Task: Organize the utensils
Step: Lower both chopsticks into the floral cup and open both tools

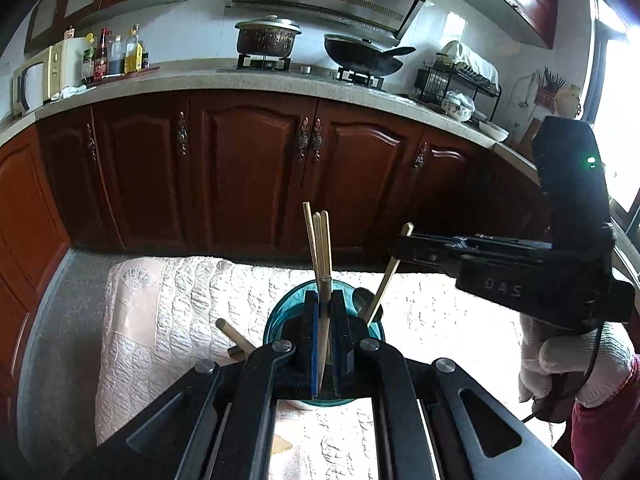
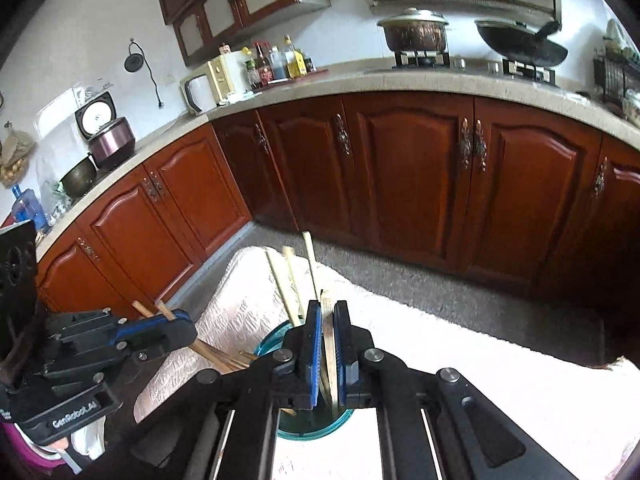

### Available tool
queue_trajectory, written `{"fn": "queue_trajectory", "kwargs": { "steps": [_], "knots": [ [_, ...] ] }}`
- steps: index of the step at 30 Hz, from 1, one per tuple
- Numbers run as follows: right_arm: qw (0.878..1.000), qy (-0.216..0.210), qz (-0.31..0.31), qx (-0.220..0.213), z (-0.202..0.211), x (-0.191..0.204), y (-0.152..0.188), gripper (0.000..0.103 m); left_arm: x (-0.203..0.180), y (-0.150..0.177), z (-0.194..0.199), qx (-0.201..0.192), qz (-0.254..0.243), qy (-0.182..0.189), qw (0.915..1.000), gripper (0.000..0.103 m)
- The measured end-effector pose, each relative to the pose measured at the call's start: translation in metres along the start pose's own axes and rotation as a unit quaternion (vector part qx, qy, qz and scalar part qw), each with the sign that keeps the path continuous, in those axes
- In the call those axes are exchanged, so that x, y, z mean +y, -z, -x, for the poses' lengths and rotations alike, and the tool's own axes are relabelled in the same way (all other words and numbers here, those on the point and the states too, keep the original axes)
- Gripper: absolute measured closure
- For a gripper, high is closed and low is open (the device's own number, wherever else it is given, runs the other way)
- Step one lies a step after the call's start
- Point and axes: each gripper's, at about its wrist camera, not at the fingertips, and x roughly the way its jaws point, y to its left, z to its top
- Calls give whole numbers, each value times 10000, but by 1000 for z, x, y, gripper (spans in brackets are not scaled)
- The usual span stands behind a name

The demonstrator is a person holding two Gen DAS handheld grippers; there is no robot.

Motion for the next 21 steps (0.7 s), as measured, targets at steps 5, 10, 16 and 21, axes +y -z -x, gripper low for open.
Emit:
{"fn": "queue_trajectory", "kwargs": {
  "steps": [5,10,16,21],
  "knots": [
    [9999,-9,-131,-58,-3,-5,0,92,-4,0,-3,-33,-40,-52,10000,98],
    [9996,-79,-274,-15,-7,-9,2,87,-6,0,-3,-58,-90,-144,9998,98],
    [9996,-95,-274,57,-7,-7,7,83,-7,1,-3,10,-118,-177,9998,97],
    [9994,-112,-324,85,-2,-5,14,78,-9,1,2,2,-109,-190,9998,77]
  ]
}}
